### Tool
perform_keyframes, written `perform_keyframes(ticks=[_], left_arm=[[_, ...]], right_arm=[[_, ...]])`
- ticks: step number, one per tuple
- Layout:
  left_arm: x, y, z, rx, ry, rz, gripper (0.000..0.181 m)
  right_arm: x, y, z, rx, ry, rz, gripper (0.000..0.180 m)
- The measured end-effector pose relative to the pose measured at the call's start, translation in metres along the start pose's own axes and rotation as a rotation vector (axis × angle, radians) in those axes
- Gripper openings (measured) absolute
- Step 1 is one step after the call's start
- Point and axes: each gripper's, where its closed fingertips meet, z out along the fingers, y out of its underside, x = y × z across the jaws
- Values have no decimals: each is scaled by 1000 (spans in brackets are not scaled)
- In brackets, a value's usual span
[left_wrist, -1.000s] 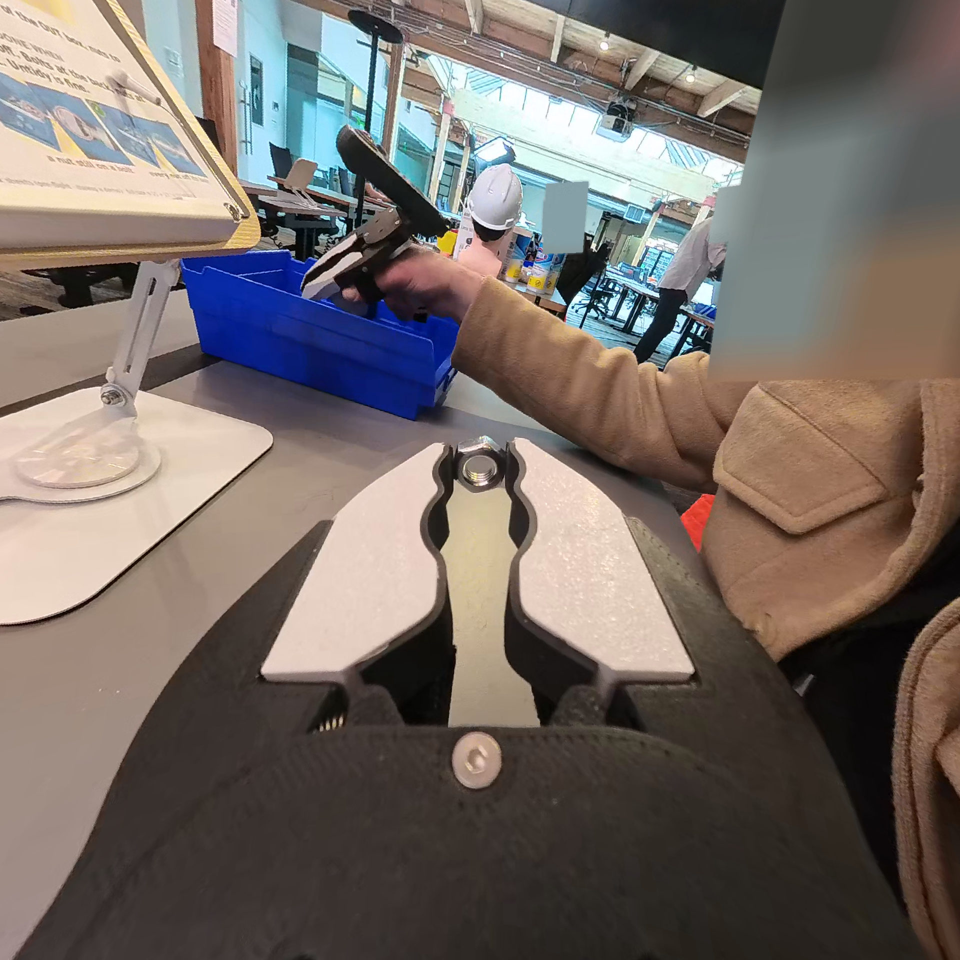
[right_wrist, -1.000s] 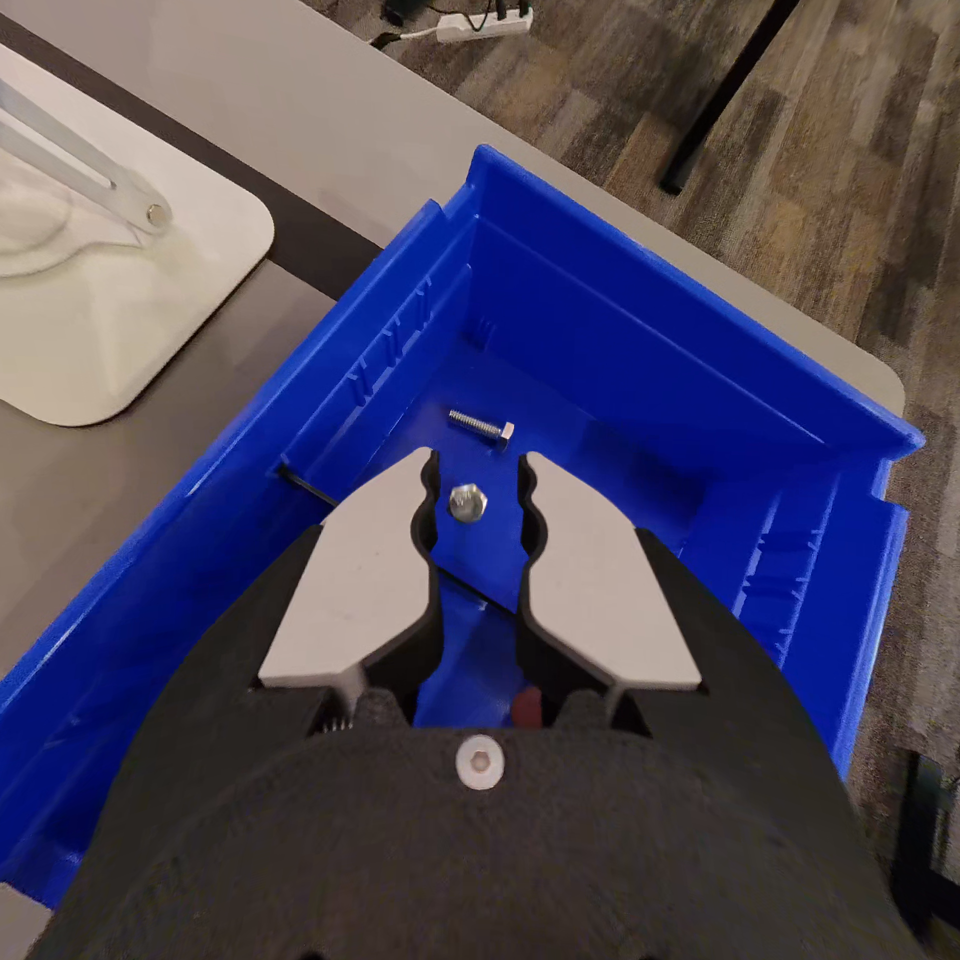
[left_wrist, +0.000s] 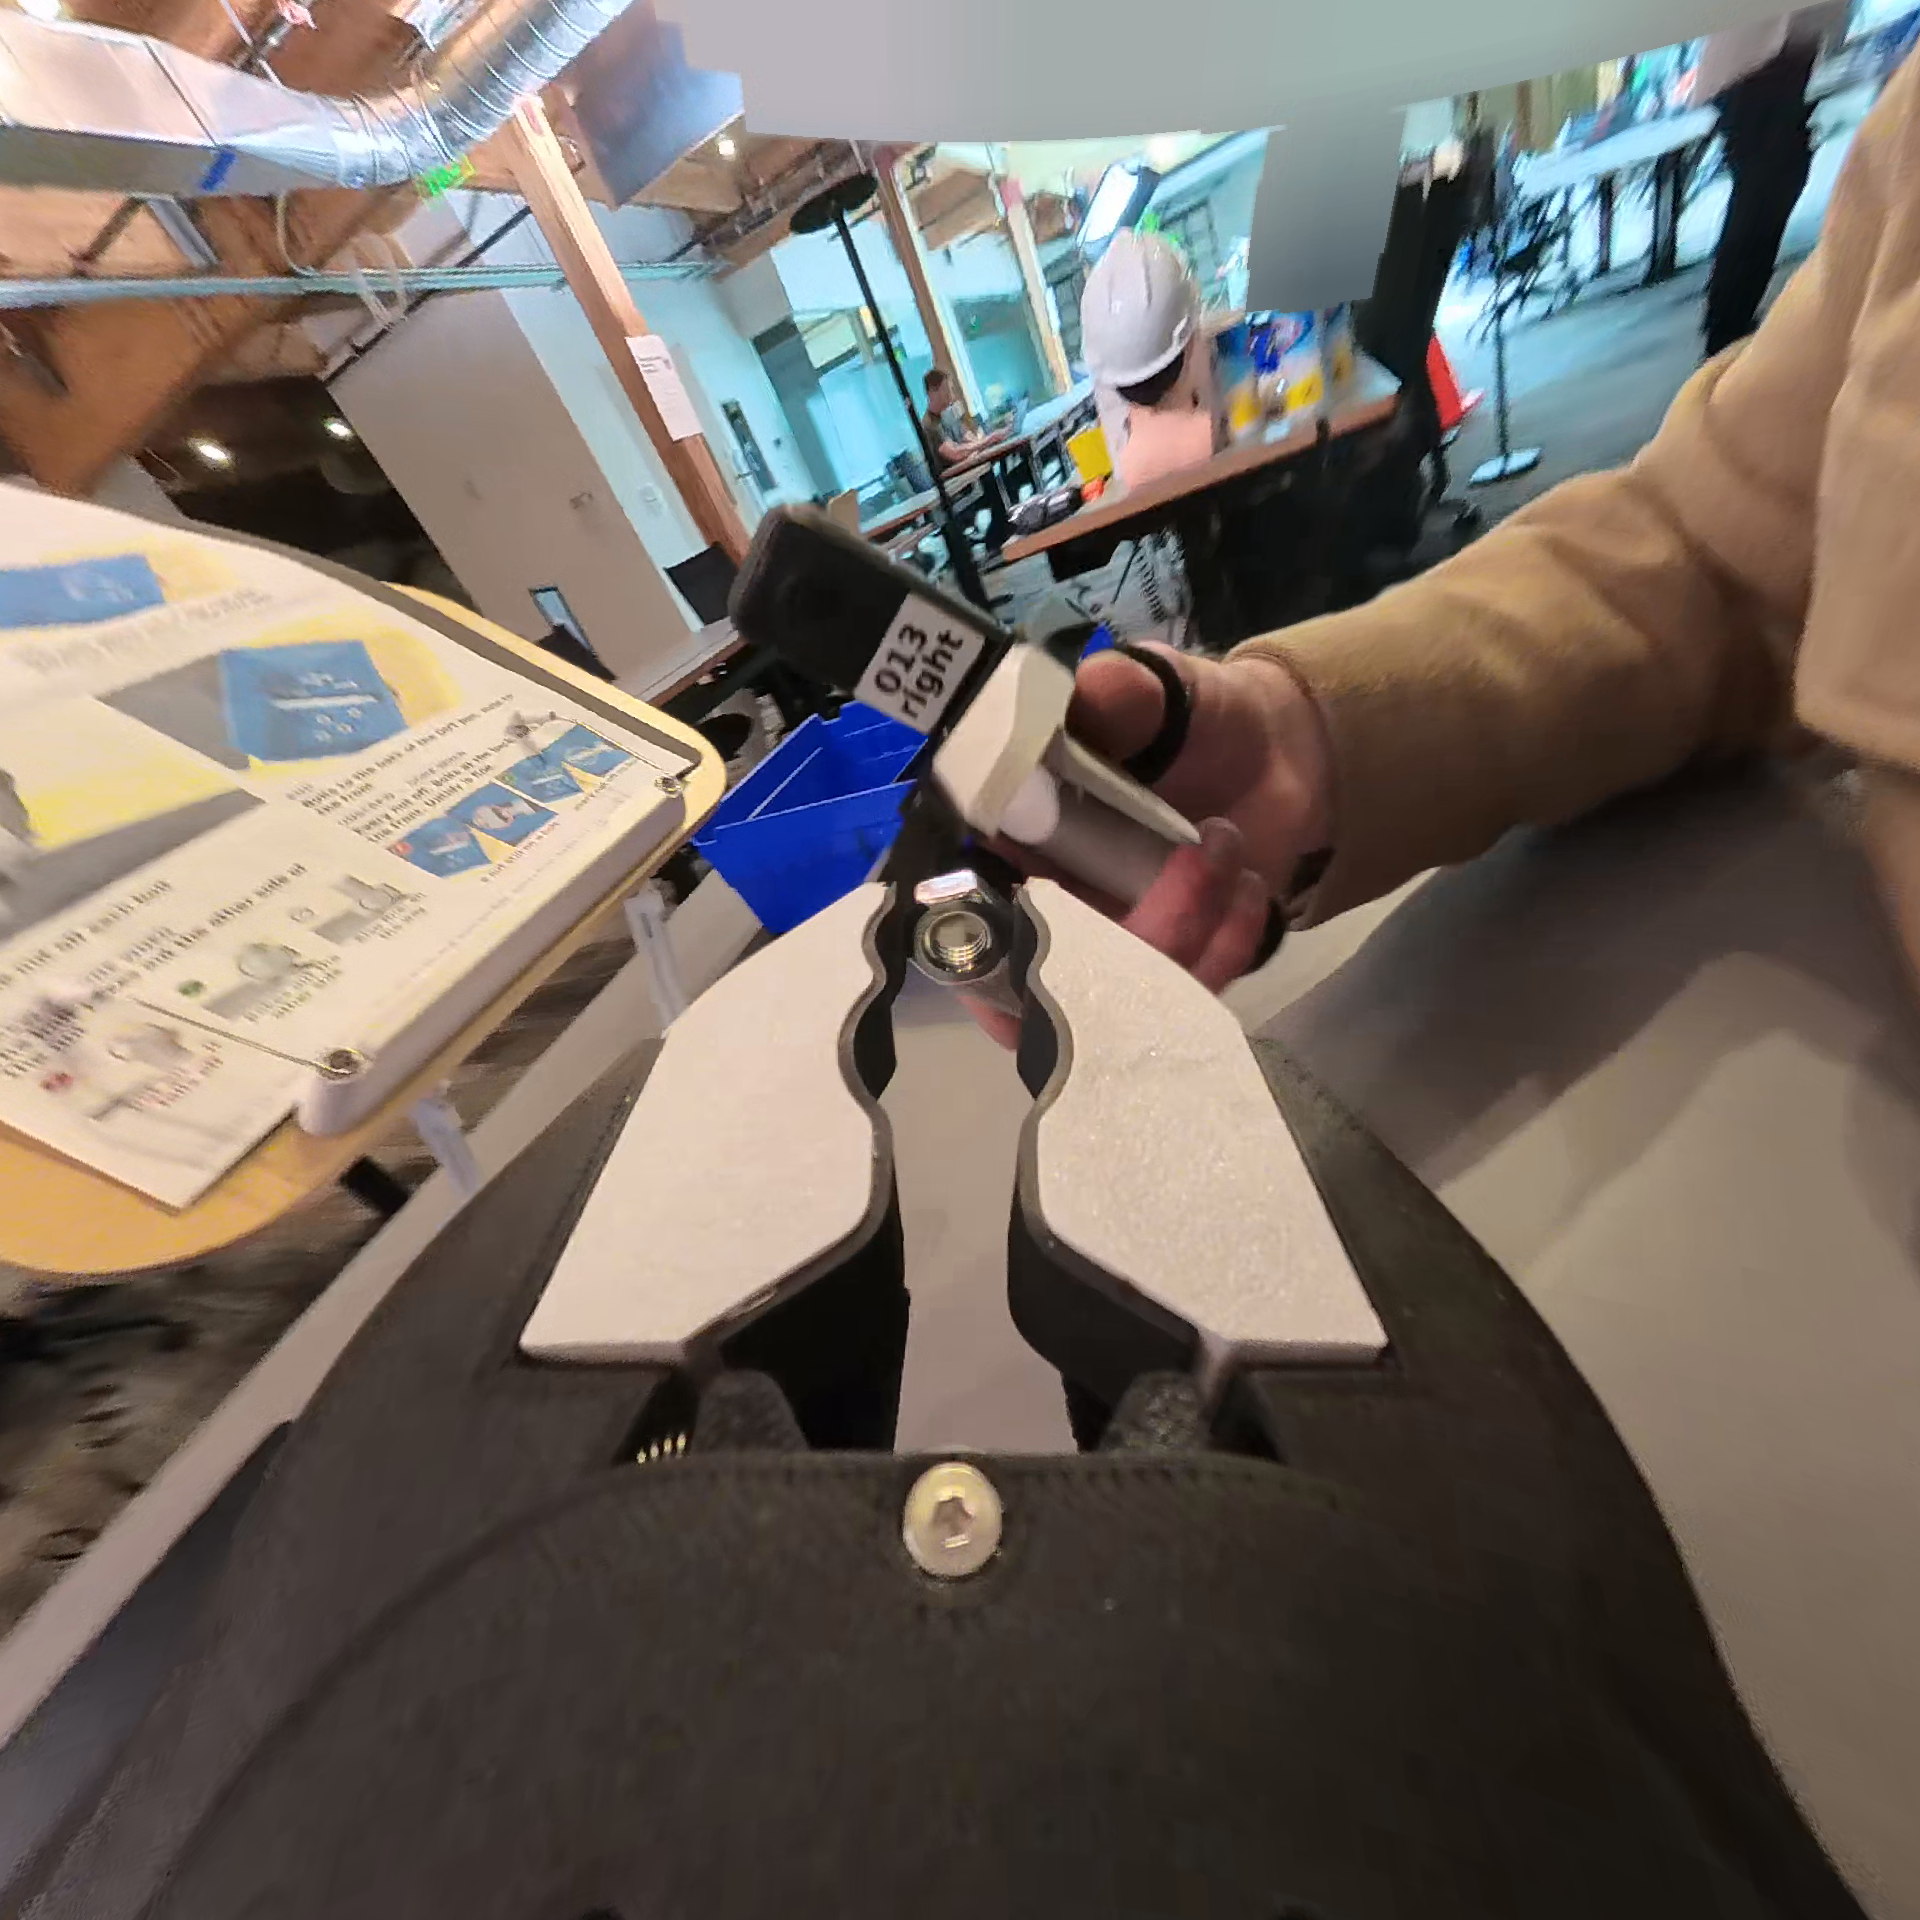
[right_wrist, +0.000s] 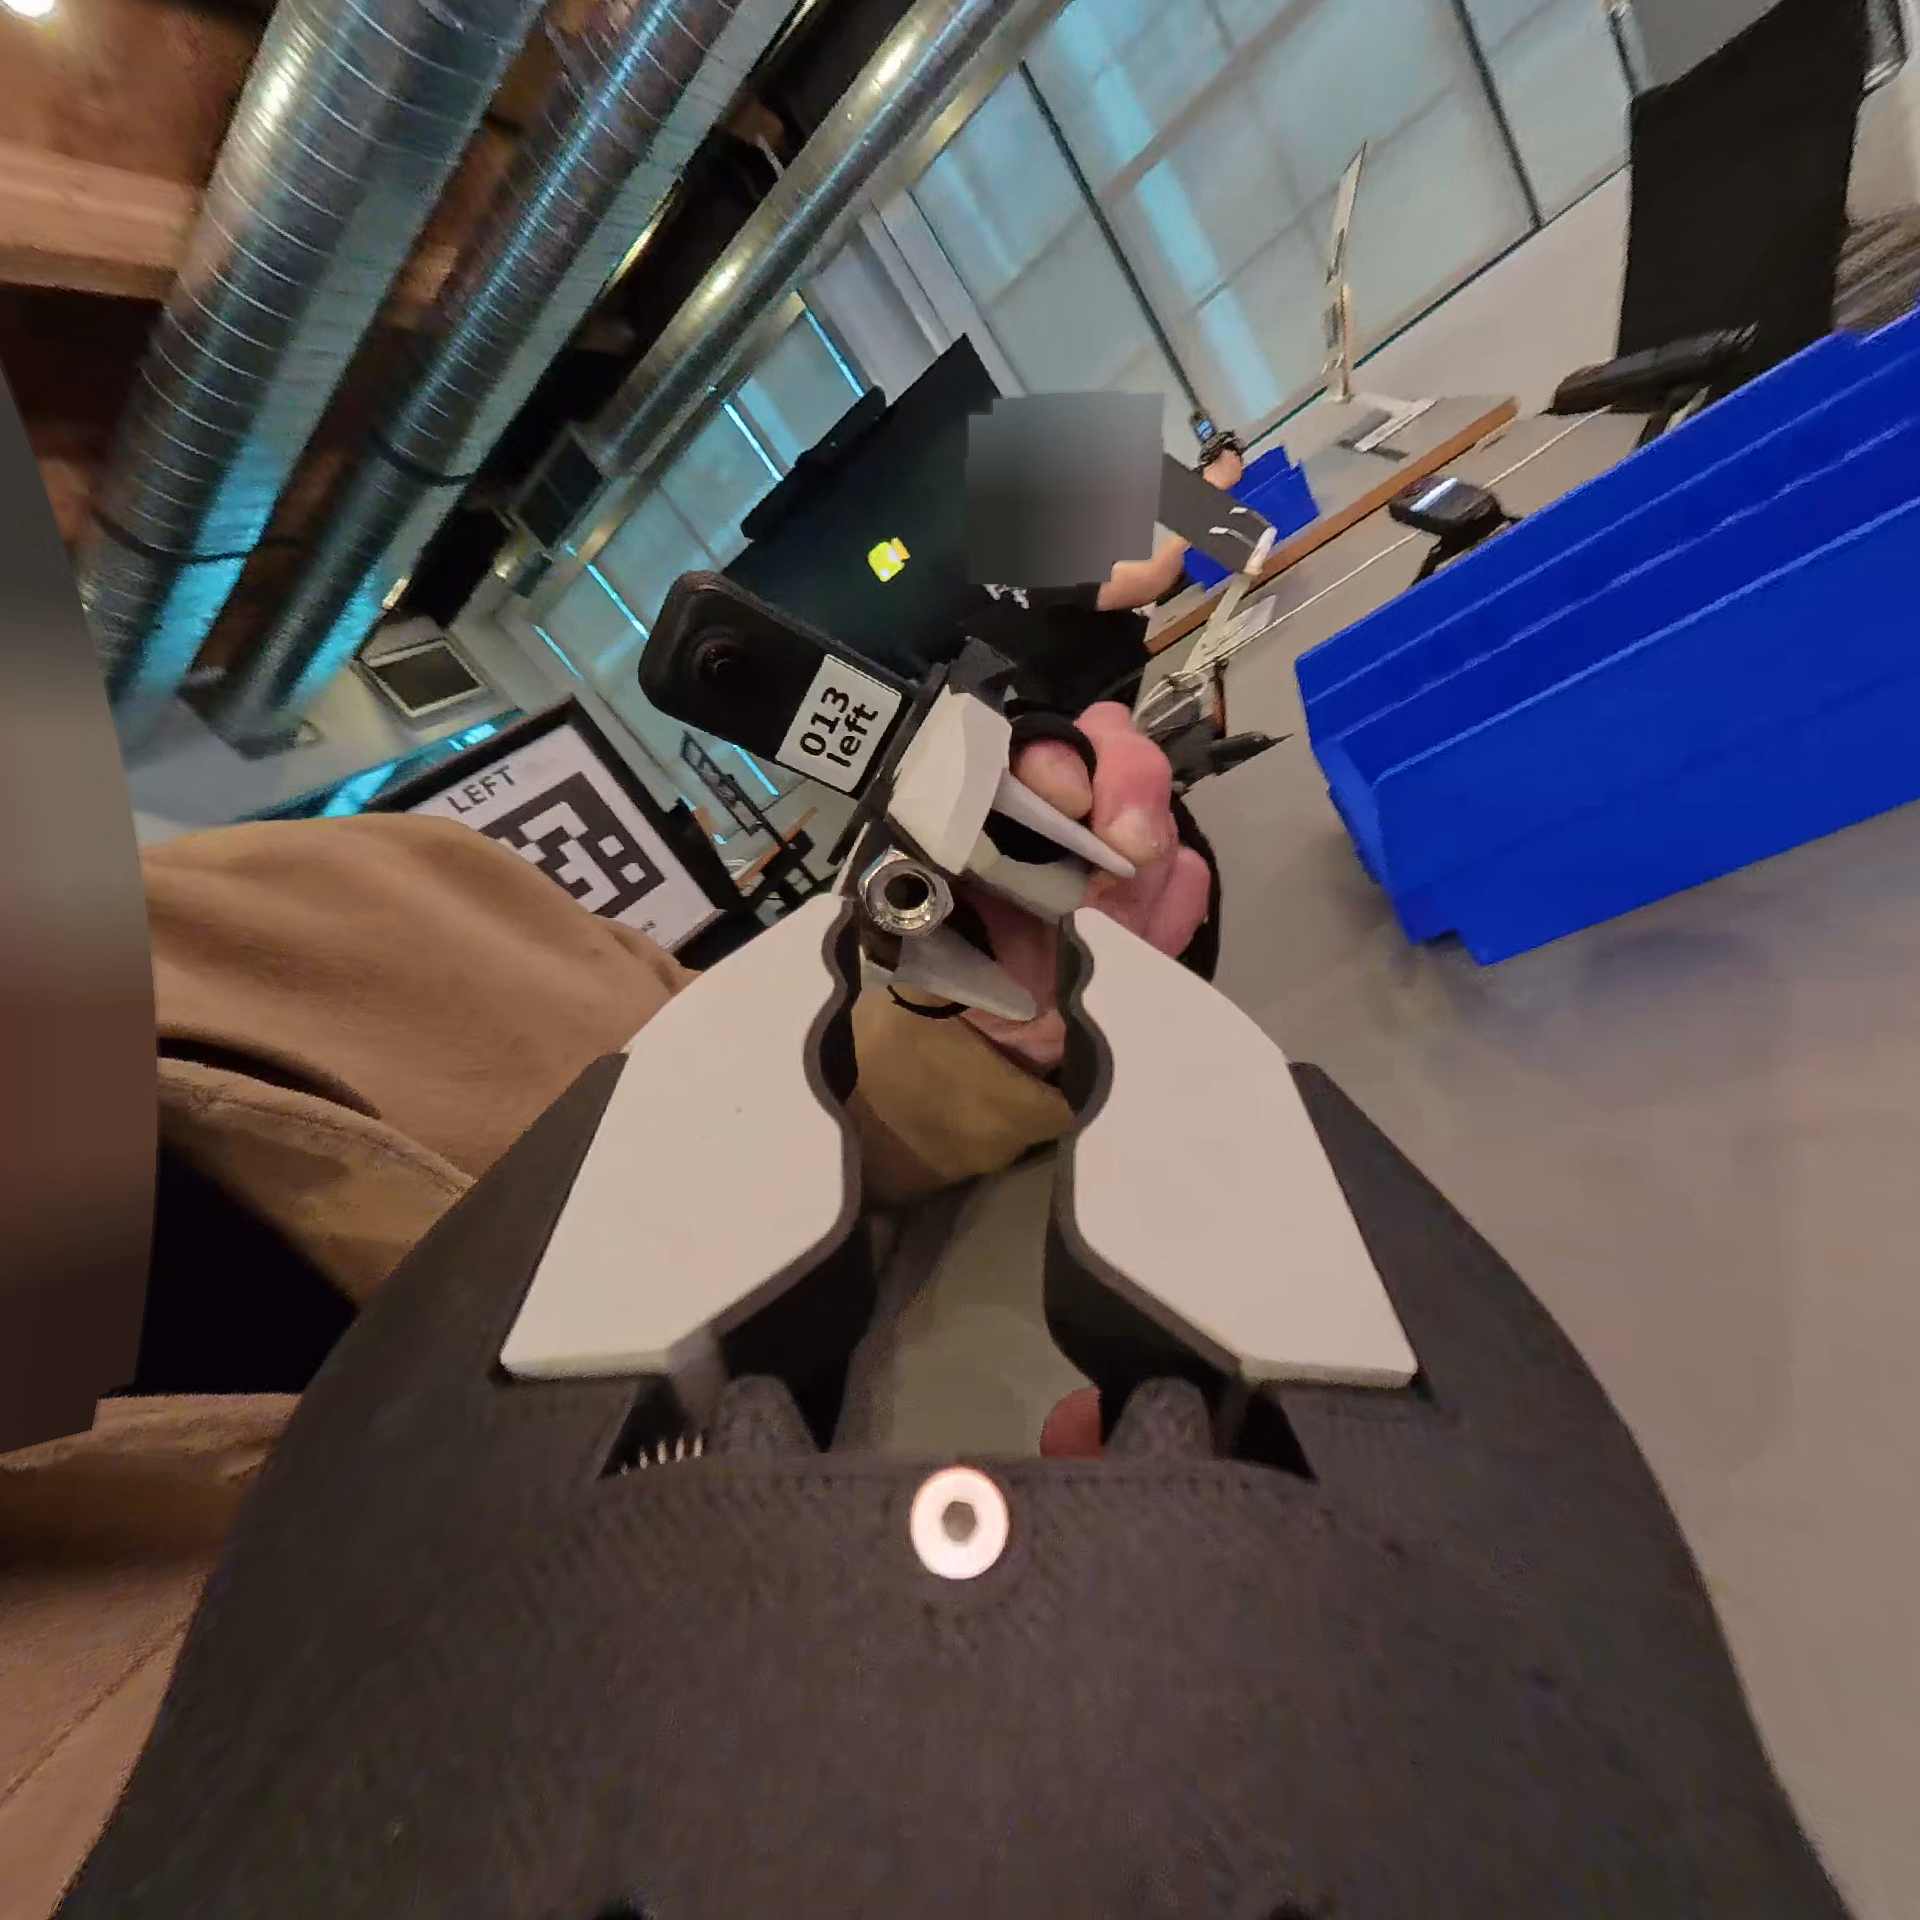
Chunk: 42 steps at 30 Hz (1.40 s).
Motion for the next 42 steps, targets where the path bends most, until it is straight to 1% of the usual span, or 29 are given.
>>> perform_keyframes(ticks=[3,8,13,24,27,31,33,36,38,40,42], left_arm=[[3,2,2,-37,-13,73,19],[7,5,4,-83,-17,167,18],[13,11,9,-147,-25,280,19],[11,7,7,-147,-61,318,19],[6,6,5,-156,-103,346,20],[-1,-3,-4,-109,-137,298,21],[-8,-3,-9,-96,-164,273,21],[-14,-1,-14,-95,-179,239,13],[-17,1,-18,-97,-194,234,8],[-20,3,-18,-101,-206,221,1],[-19,5,-18,-105,-202,211,0]], right_arm=[[-3,11,9,-16,-54,60,35],[-10,16,14,-16,-126,104,34],[-11,14,14,19,-161,139,19],[-10,12,15,28,-122,84,18],[-8,8,12,32,-85,48,18],[-11,-3,2,32,-38,-35,18],[-10,-14,-9,49,7,-77,18],[-7,-33,-40,58,119,-184,18],[-3,-50,-72,56,244,-276,18],[-6,-72,-113,74,361,-358,18],[-9,-91,-158,54,525,-463,18]])
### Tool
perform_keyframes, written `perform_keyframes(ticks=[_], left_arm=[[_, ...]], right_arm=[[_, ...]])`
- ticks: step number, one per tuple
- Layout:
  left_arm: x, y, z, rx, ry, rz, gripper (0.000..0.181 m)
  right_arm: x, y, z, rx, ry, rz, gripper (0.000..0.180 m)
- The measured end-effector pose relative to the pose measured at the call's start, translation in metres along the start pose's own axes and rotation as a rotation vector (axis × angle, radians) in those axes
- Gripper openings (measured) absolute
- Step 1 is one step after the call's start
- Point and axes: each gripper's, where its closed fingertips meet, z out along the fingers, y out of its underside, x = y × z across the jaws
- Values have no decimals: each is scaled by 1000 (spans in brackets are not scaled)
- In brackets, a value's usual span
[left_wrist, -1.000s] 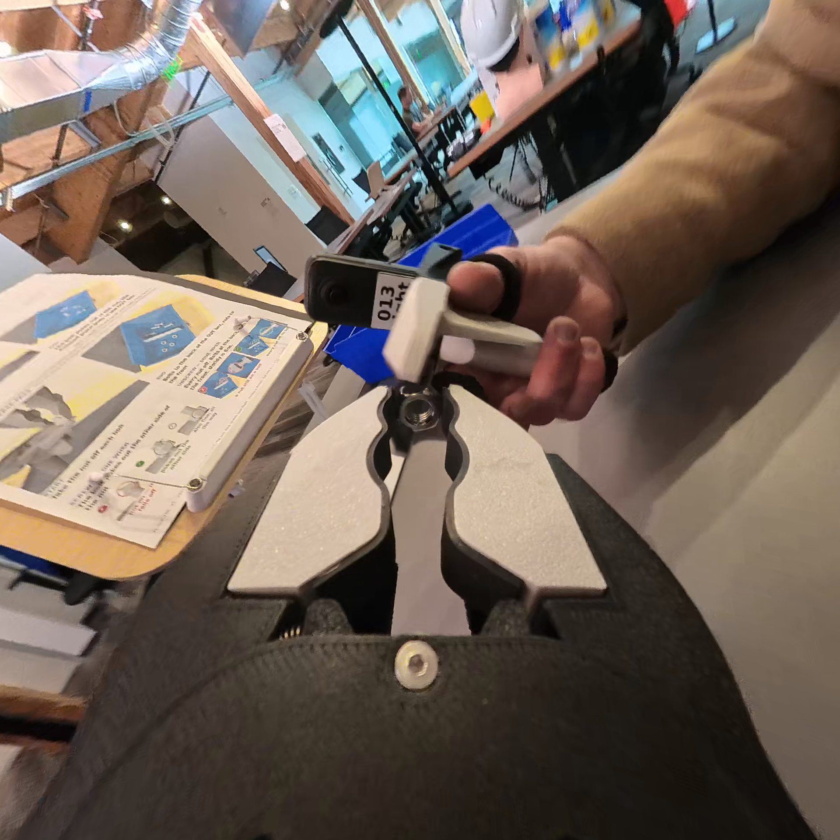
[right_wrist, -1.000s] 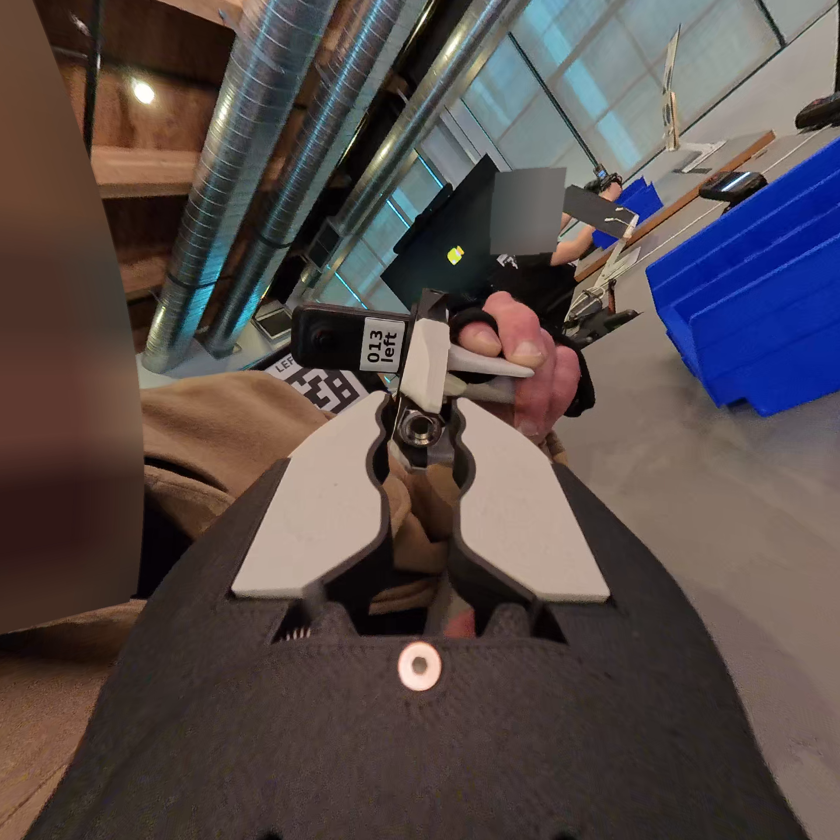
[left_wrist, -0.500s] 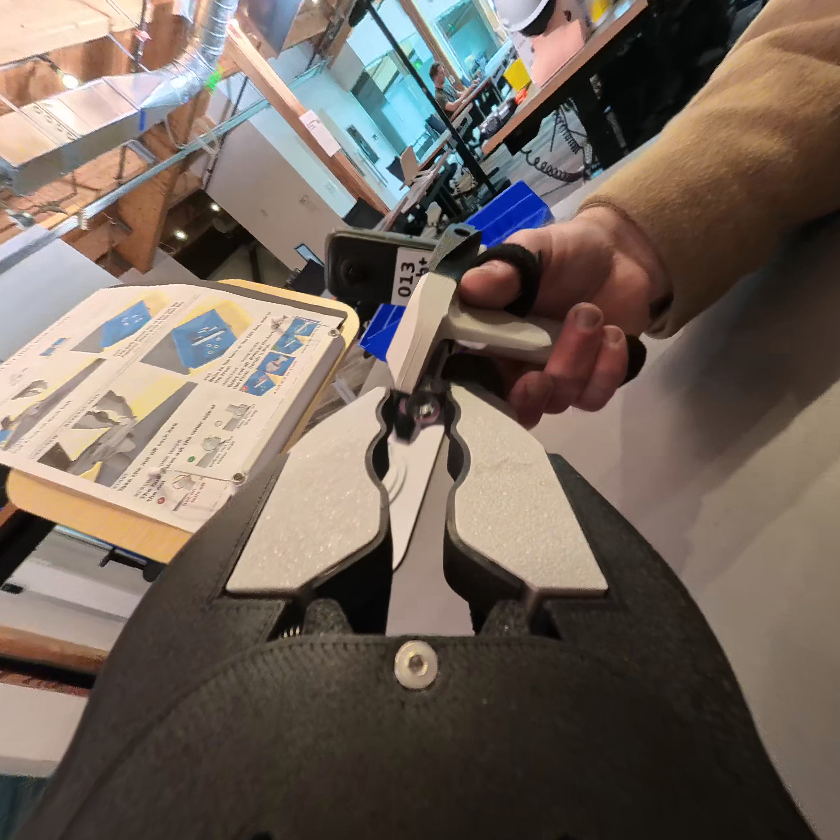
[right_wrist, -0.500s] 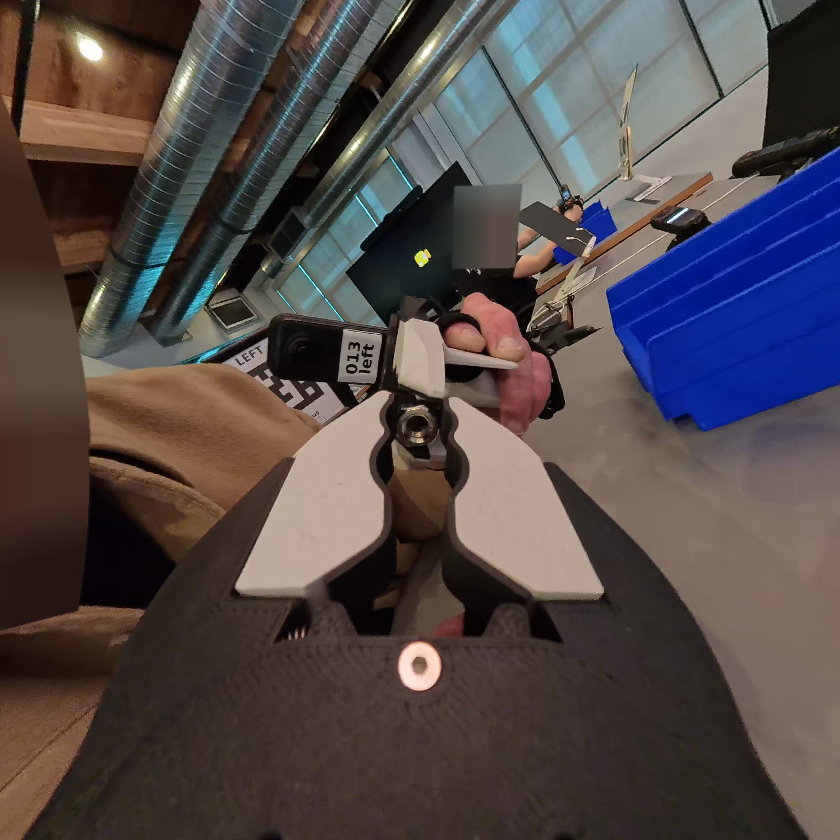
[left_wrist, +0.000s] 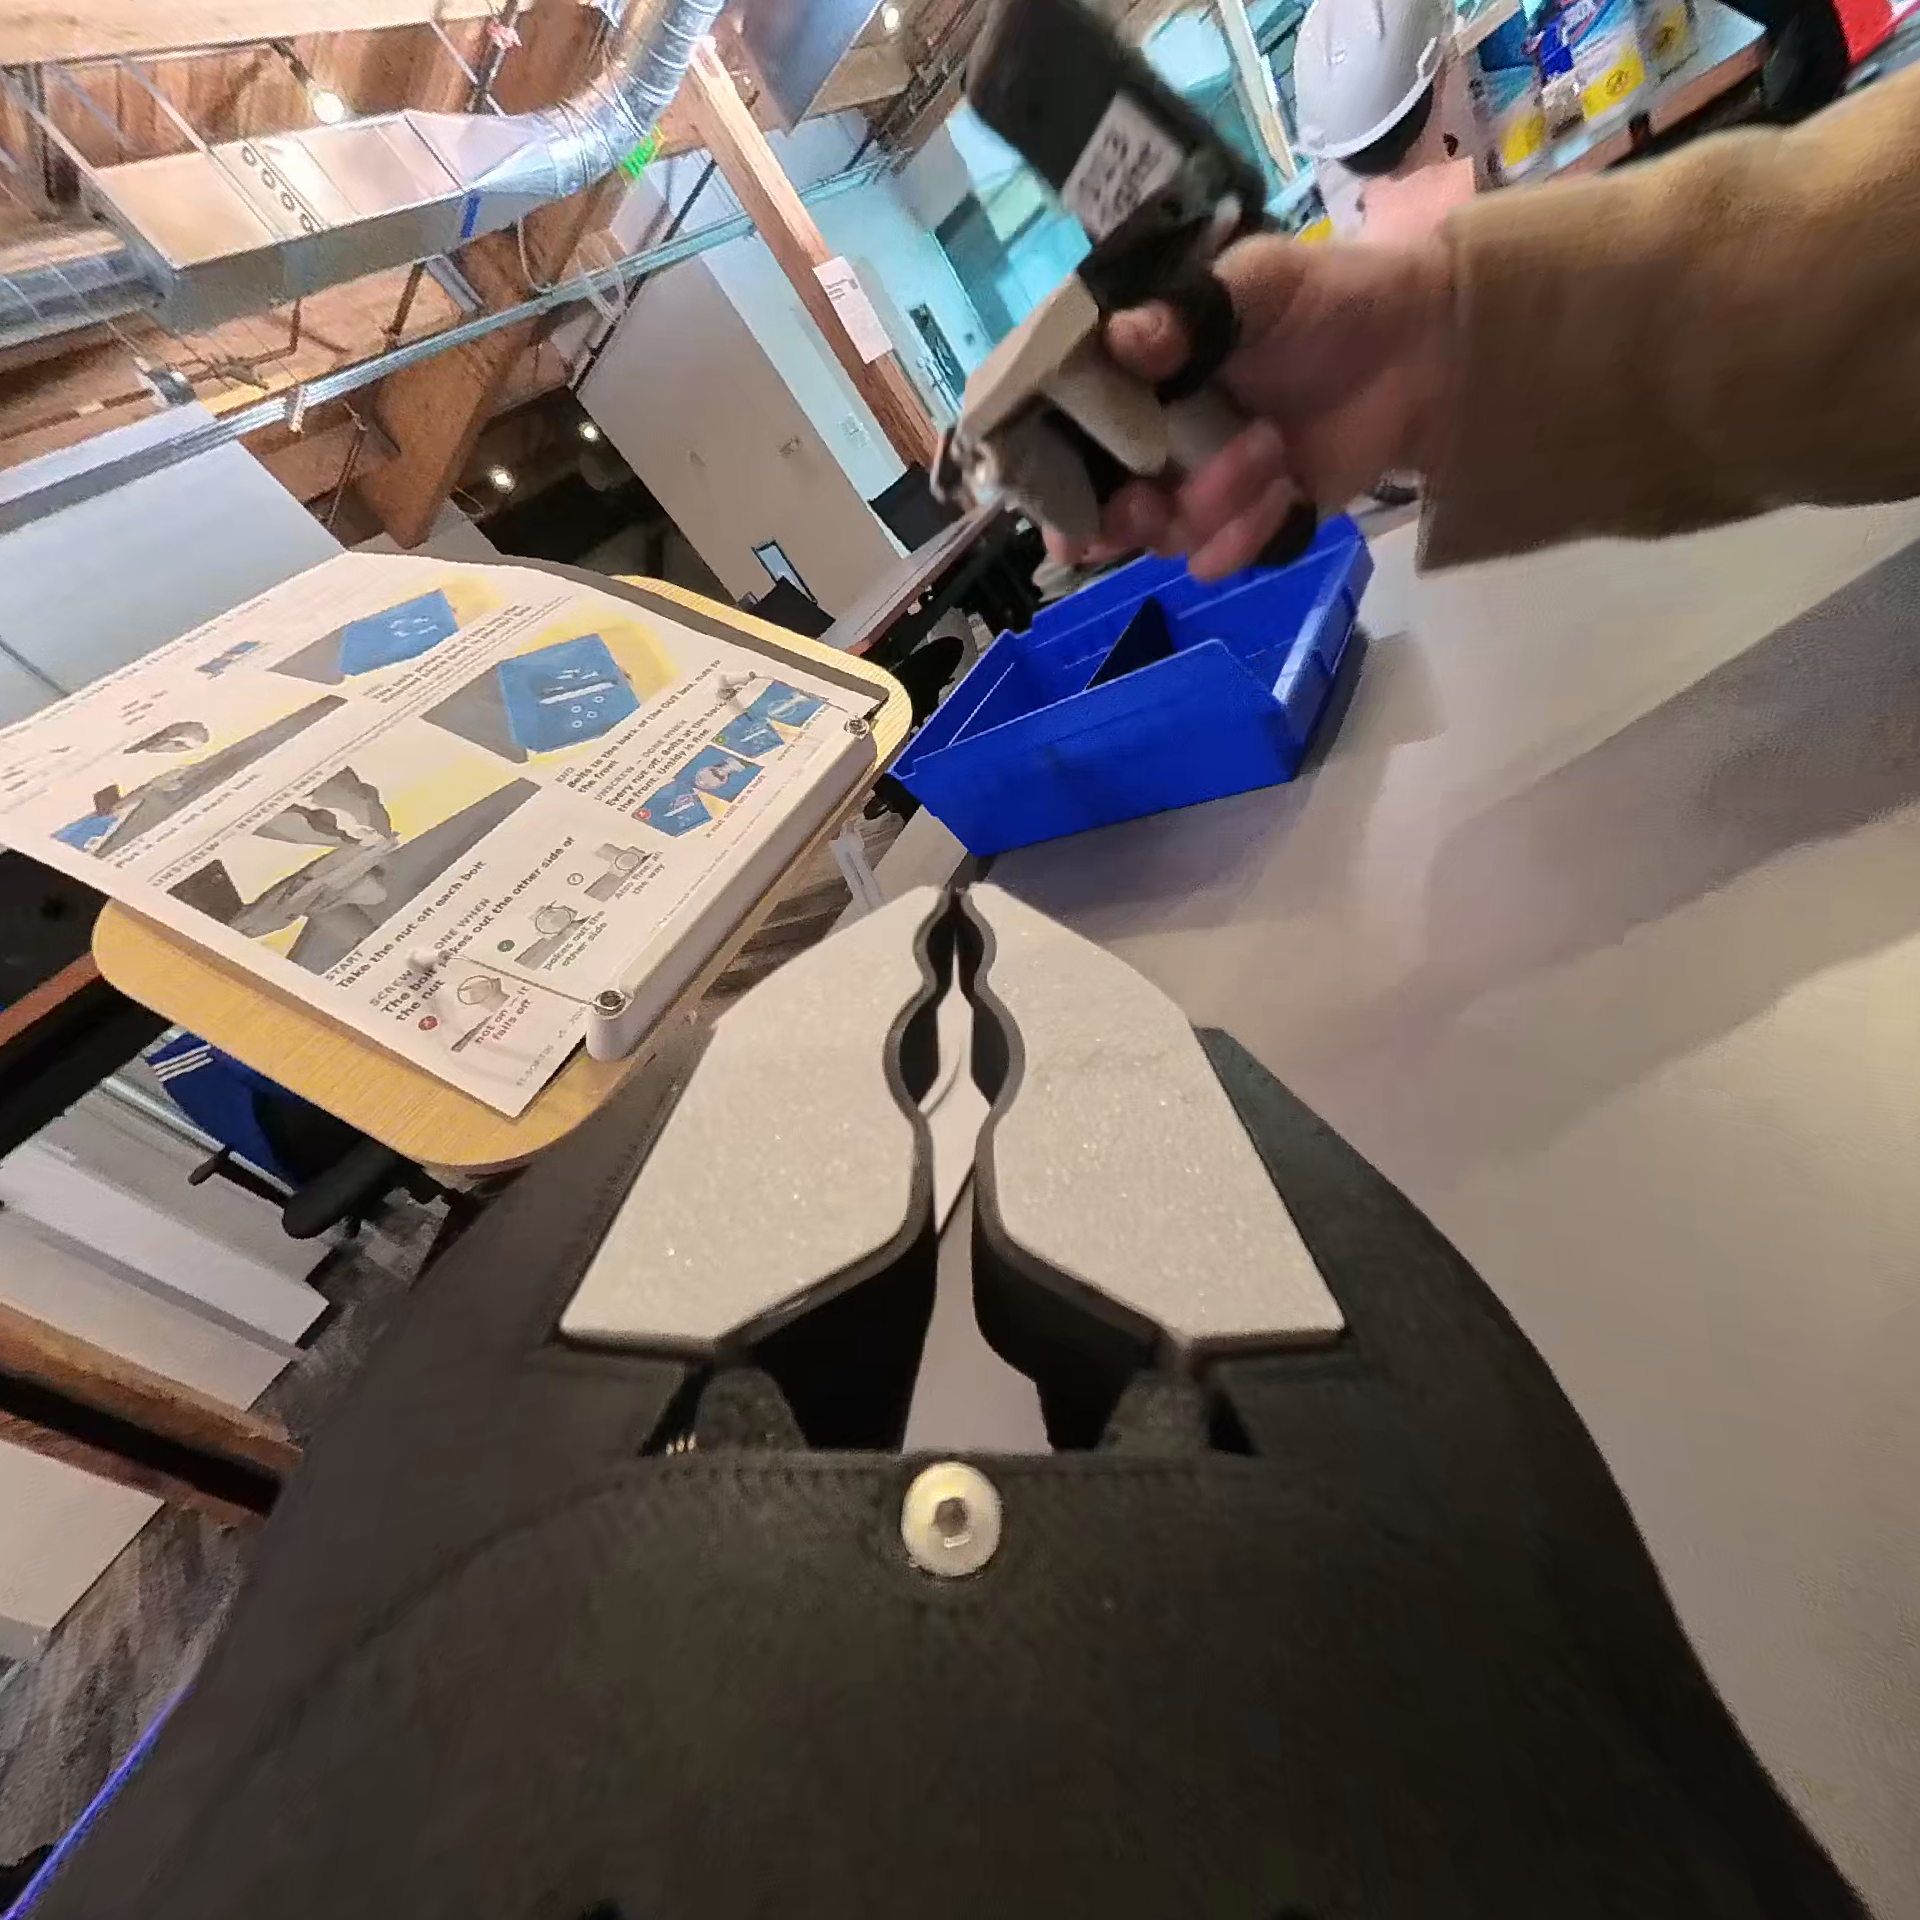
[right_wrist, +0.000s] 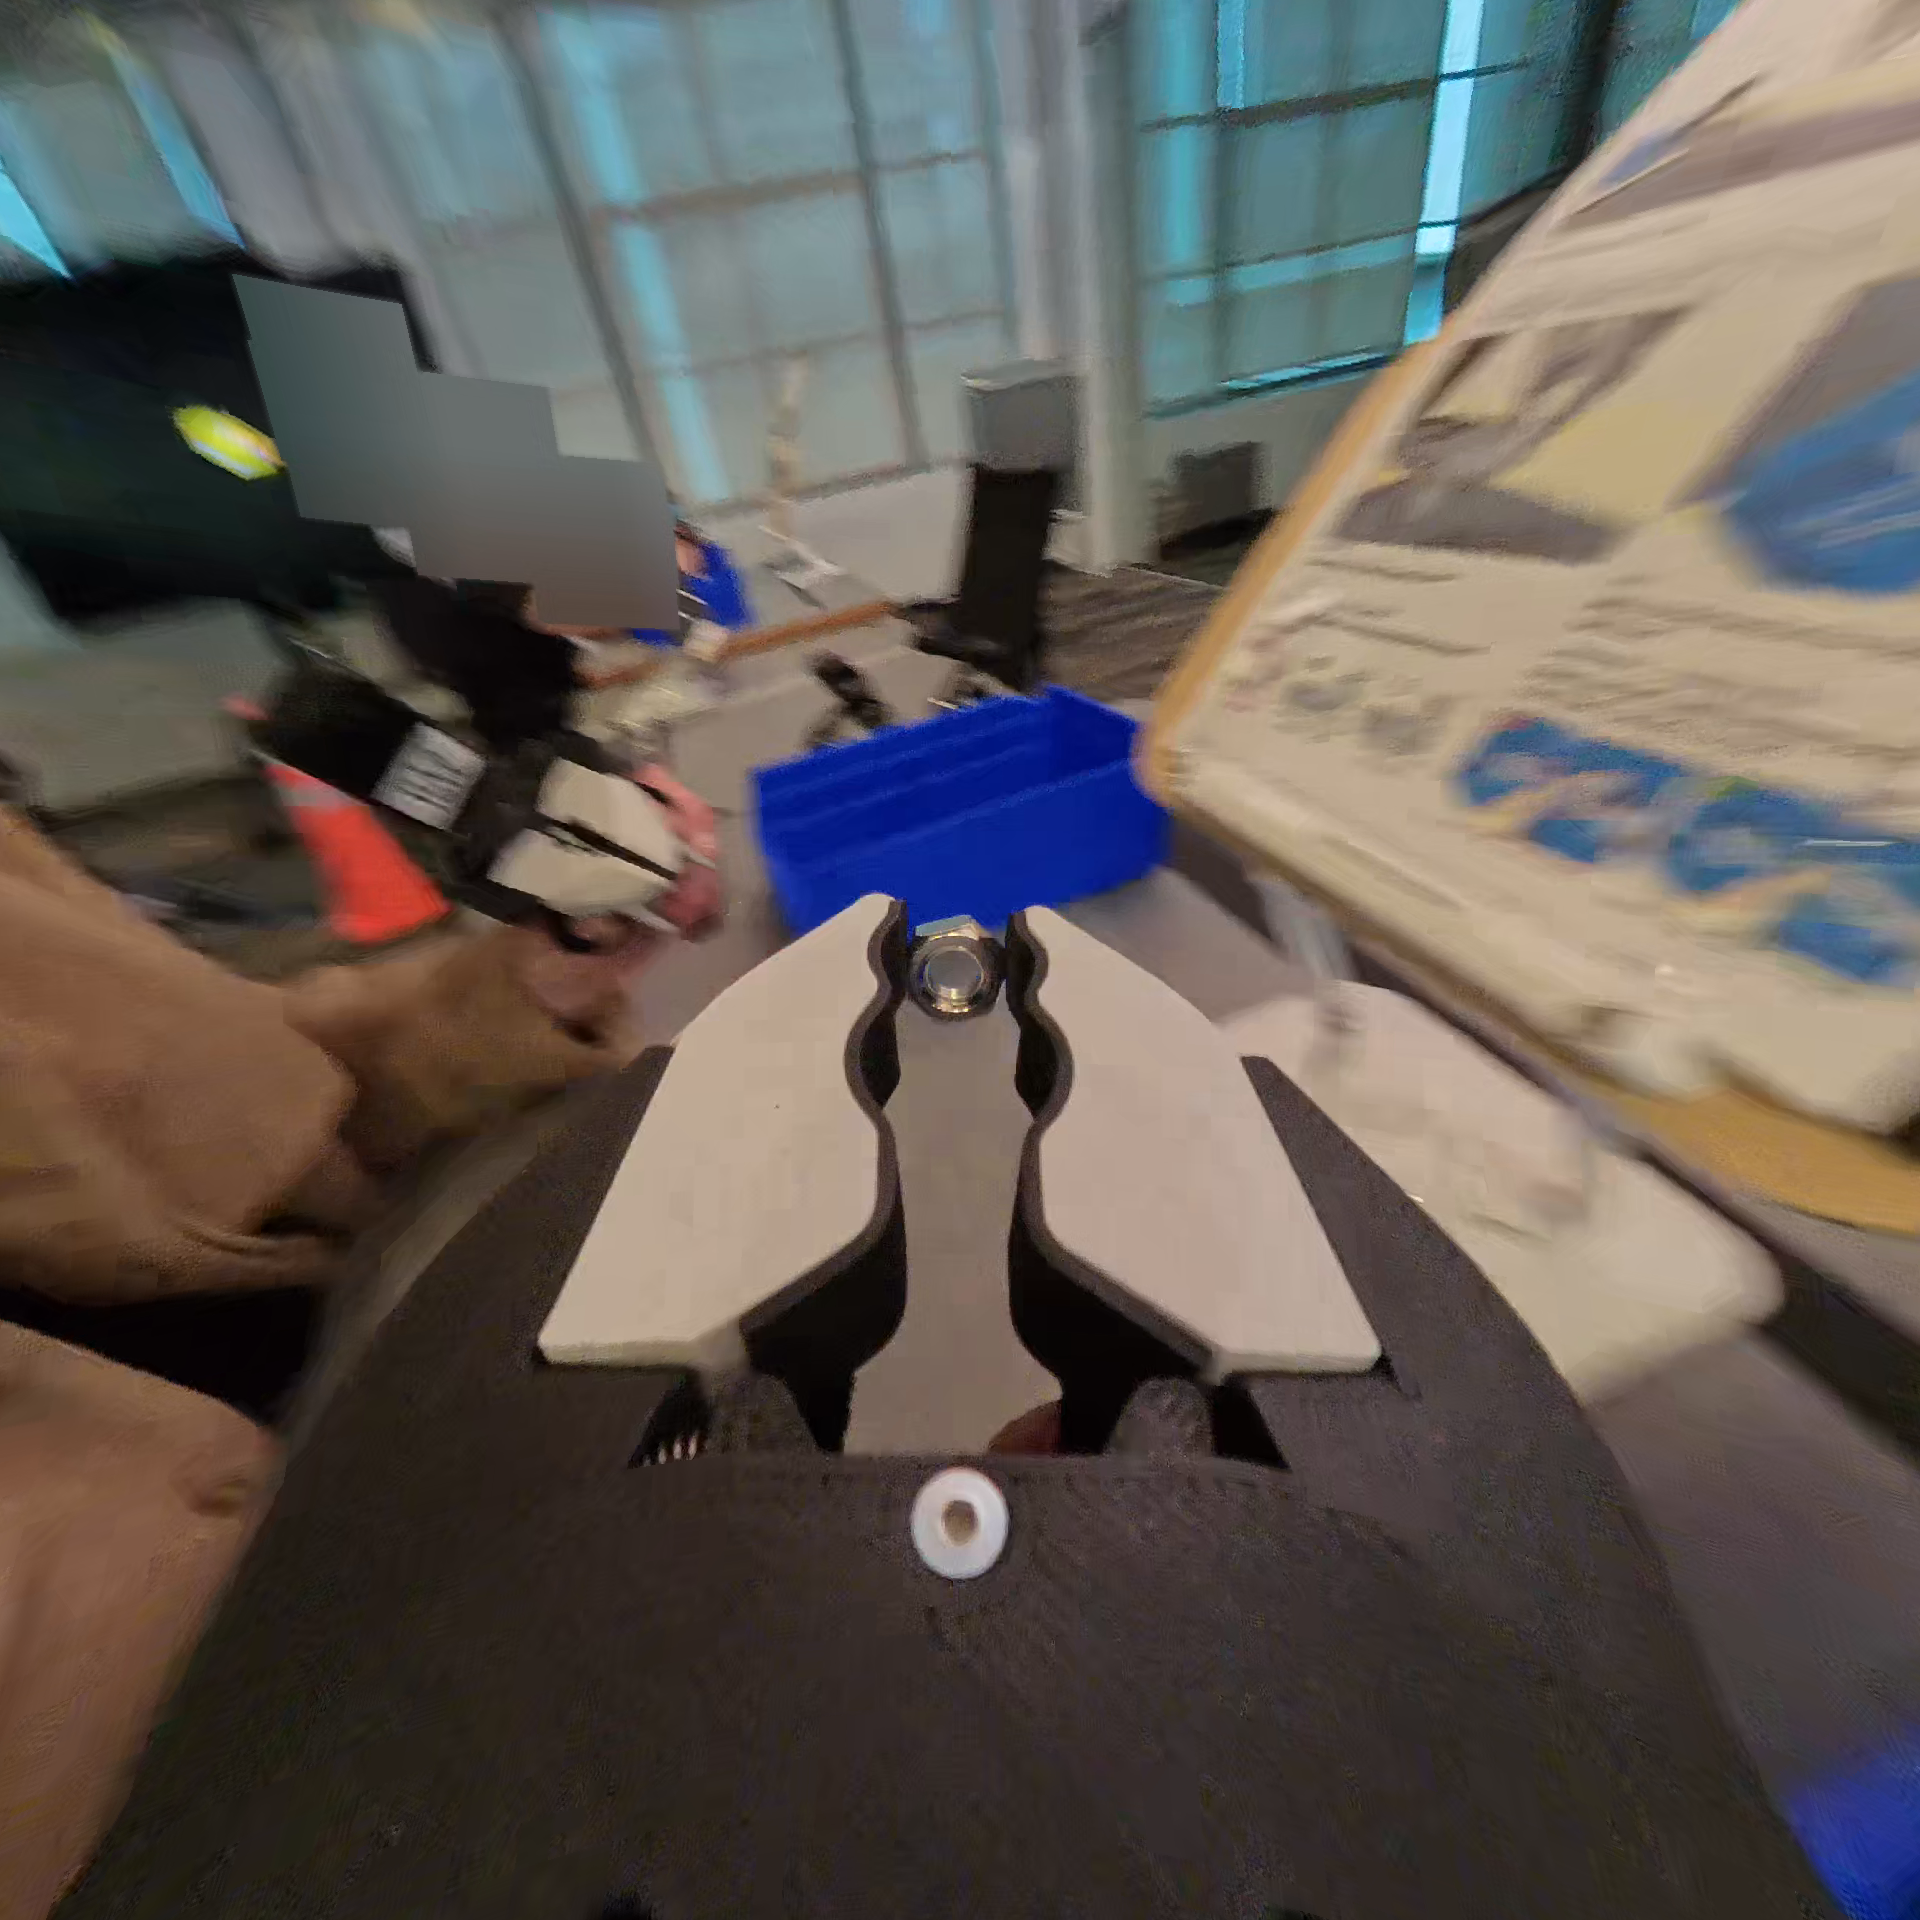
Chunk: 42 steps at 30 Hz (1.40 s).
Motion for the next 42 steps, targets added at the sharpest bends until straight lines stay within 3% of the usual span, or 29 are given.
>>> perform_keyframes(ticks=[4,8,11,19,26,31,42], left_arm=[[0,7,3,-33,1,-24,0],[-2,12,6,-34,0,-70,0],[-5,16,7,-37,-4,-110,0],[-7,22,5,-54,1,-149,0],[-7,21,3,-41,12,-171,0],[-5,24,5,-58,22,-173,0],[-7,24,5,-52,16,-180,0]], right_arm=[[62,-1,-84,-201,372,-212,18],[119,29,-152,-362,622,-186,18],[147,66,-176,-491,714,-152,18],[188,152,-195,-800,800,-54,19],[201,184,-201,-921,820,-27,20],[202,173,-200,-868,838,-50,27],[188,119,-189,-717,897,-202,18]])
